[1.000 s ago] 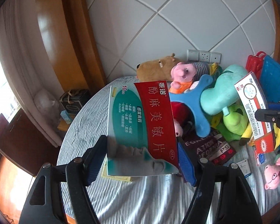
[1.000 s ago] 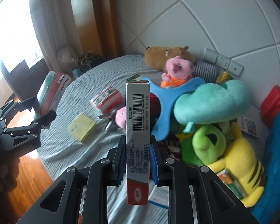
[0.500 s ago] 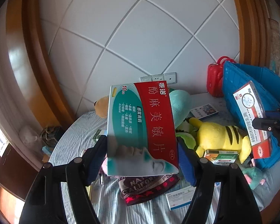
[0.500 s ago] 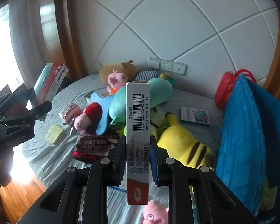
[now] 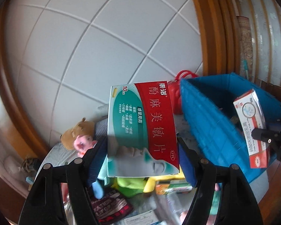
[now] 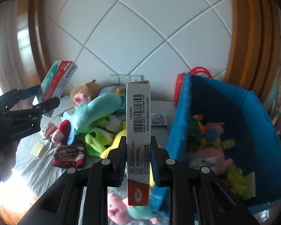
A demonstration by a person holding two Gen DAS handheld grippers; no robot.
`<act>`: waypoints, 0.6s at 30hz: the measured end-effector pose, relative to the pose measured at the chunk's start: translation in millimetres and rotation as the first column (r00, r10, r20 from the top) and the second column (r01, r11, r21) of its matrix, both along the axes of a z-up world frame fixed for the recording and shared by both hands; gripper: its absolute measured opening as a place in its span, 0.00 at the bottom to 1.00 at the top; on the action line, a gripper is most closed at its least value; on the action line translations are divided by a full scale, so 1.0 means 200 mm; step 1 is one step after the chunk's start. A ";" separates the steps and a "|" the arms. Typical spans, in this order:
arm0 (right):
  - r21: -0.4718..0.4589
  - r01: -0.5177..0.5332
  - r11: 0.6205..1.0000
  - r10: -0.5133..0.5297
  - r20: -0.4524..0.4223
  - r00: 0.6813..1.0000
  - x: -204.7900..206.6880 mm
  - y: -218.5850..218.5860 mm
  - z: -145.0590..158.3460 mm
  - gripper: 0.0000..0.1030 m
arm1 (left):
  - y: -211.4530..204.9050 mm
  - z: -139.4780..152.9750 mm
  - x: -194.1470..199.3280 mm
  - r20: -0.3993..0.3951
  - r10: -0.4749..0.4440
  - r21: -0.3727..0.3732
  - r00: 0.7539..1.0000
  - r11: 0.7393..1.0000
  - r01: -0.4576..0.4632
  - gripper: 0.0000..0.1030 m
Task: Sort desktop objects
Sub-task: 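Carry both held boxes up and over to the blue crate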
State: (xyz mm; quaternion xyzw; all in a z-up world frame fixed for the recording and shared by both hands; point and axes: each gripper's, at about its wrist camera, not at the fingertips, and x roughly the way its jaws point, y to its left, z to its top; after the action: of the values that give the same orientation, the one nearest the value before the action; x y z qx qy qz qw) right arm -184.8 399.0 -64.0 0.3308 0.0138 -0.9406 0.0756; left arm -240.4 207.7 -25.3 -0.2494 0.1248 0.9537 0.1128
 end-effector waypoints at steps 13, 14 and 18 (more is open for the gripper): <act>-0.014 0.193 0.981 -0.194 -0.021 0.981 0.10 0.55 0.10 0.22 | 0.68 0.19 -0.04 -0.027 -0.205 0.019 0.978 0.978 0.206 0.69; -0.014 0.205 0.979 -0.205 -0.021 0.979 0.10 0.58 0.10 0.22 | 0.73 0.20 -0.04 -0.030 -0.221 0.020 0.975 0.975 0.221 0.69; -0.011 0.254 0.967 -0.254 -0.017 0.967 0.13 0.71 0.11 0.22 | 0.90 0.23 -0.04 -0.035 -0.259 0.009 0.965 0.966 0.259 0.69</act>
State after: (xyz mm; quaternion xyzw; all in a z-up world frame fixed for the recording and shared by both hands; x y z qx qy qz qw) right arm -157.9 541.2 -41.7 0.3209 -0.0320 -0.9455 -0.0440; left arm -248.3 386.9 20.3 -0.2143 0.1516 0.9356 0.2361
